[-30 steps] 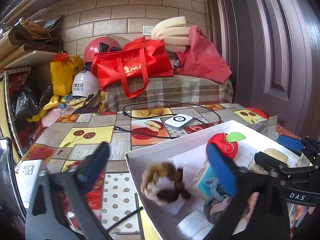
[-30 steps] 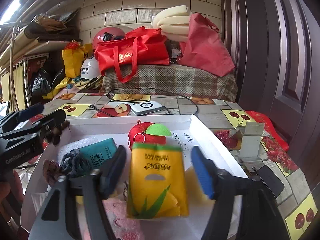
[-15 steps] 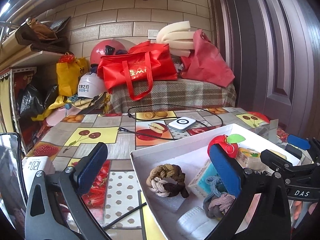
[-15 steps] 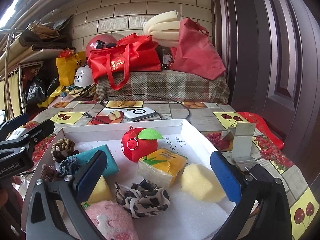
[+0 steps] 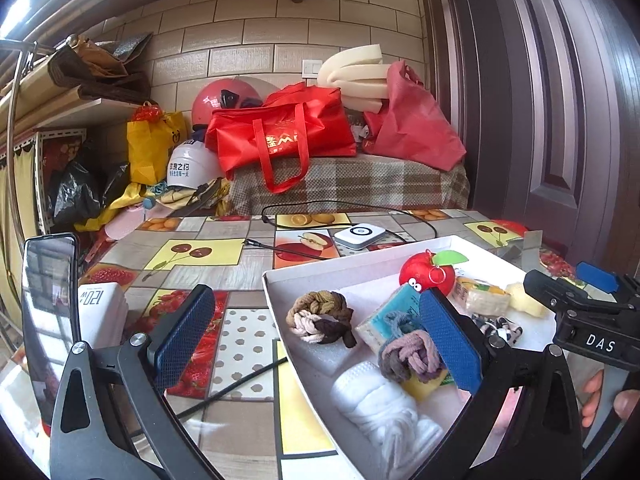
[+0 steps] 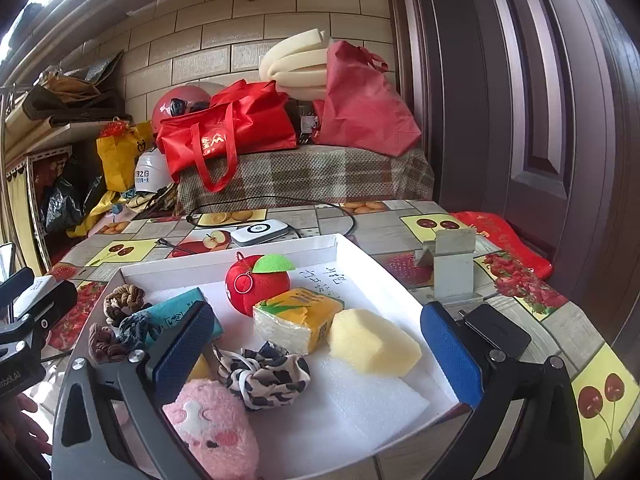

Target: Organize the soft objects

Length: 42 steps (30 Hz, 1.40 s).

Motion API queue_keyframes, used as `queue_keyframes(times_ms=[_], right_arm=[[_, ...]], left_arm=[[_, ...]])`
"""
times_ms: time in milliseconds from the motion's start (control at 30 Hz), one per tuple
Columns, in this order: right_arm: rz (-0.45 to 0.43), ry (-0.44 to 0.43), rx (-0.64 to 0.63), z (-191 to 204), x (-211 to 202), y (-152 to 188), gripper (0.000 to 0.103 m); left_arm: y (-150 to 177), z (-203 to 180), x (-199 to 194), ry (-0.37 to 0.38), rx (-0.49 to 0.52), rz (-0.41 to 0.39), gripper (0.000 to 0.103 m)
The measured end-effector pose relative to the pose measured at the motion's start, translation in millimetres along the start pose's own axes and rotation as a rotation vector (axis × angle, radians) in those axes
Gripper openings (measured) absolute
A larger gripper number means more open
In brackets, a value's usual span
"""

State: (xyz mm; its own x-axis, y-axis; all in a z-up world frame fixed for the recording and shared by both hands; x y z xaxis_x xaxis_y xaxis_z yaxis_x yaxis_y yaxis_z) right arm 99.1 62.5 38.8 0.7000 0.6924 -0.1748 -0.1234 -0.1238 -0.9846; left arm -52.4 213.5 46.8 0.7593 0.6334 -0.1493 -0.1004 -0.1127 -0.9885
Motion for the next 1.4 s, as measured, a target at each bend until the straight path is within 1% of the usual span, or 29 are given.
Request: queue_keyframes(times_ms=[167, 300, 467, 633, 700, 733, 800, 867, 900, 933, 1000, 1067, 1233, 1333, 1400], right_arm=[[-0.016, 0.013, 0.076, -22, -22, 6, 0.103], [0.017, 0.019, 0.039, -25, -39, 11, 0.103], [0.043, 0.004, -0.028, -25, -75, 23, 0.103], [-0.019, 0.005, -0.039, -32, -129, 28, 0.103], [-0.042, 0.009, 0.003, -41, -149, 26, 0.103], [-0.061, 0.019, 0.035, -46, -158, 26, 0.103], [-0.068, 0.061, 0.106, -57, -173, 28, 0.103], [-0.041, 0.068, 0.176, -64, -176, 33, 0.103], [-0.02, 0.069, 0.206, -67, -175, 35, 0.103], [-0.008, 0.084, 0.226, -69, -175, 37, 0.103], [-0.015, 0.13, 0.228, -68, -177, 37, 0.103], [-0.034, 0.16, 0.205, -63, -181, 37, 0.103], [-0.081, 0.177, 0.146, -52, -191, 36, 0.103], [-0.11, 0.192, 0.146, -52, -197, 36, 0.103], [-0.12, 0.199, 0.154, -55, -198, 36, 0.103]], left_arm=[[5, -15, -20, 0.019, 0.024, 0.021, 0.103], [11, -26, -35, 0.014, 0.035, 0.058, 0.103], [20, -40, -58, 0.015, 0.05, 0.101, 0.103], [29, -53, -74, 0.011, 0.063, 0.169, 0.103], [32, -56, -83, 0.015, 0.058, 0.175, 0.103], [32, -58, -88, 0.009, 0.06, 0.176, 0.103], [33, -64, -98, -0.042, 0.09, 0.169, 0.103], [33, -71, -109, -0.127, 0.143, 0.133, 0.103], [32, -74, -113, -0.158, 0.166, 0.111, 0.103], [31, -75, -117, -0.161, 0.175, 0.094, 0.103], [31, -76, -122, -0.102, 0.156, 0.091, 0.103], [33, -77, -123, -0.044, 0.143, 0.115, 0.103], [35, -79, -118, -0.015, 0.14, 0.152, 0.103], [36, -78, -114, -0.02, 0.125, 0.176, 0.103], [35, -77, -114, -0.021, 0.118, 0.178, 0.103]])
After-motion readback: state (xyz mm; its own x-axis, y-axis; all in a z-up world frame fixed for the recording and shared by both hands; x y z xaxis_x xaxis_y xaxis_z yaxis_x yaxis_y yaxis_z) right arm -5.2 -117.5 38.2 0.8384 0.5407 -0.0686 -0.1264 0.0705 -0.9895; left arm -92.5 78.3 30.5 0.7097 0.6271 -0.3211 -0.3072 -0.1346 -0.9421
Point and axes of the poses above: each gripper's, at about its wrist camera, not at the fingertips, and x roughly the way its jaws point, z to its left, y to its underside, the point moved 2 cm from there along x, roughly the way its jaws point, and after that the axes turned 8 degrees about -z, right-handed, at the moved point
